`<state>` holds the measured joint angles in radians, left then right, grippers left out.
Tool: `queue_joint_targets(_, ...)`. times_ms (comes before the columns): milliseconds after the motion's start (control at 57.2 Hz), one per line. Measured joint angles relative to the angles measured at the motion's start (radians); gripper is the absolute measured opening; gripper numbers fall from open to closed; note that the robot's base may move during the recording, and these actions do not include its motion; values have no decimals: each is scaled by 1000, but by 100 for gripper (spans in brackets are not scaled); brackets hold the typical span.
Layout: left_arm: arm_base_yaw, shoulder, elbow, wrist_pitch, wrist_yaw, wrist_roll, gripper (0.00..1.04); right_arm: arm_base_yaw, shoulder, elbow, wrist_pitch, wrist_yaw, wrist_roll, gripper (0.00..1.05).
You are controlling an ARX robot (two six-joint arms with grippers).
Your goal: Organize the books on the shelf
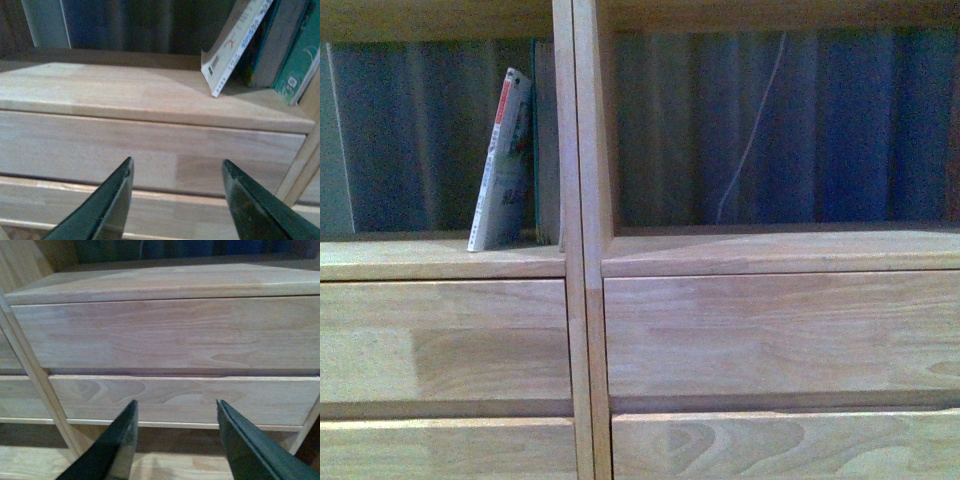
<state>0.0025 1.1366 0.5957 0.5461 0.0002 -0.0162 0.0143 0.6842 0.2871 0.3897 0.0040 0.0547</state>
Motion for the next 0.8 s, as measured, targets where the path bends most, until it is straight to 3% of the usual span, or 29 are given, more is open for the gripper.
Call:
queue_joint_targets(227, -2, -122, -205, 75, -1, 3, 6, -11, -91, -104, 9, -4, -36, 12)
queue_joint_targets(280, -2, -147, -241, 83, 0, 5, 3, -12, -111, -123, 8, -4, -40, 3)
queue_joint_targets(804, -2, -420, -479, 47, 0, 4, 3, -12, -319, -233, -83, -4, -48, 3)
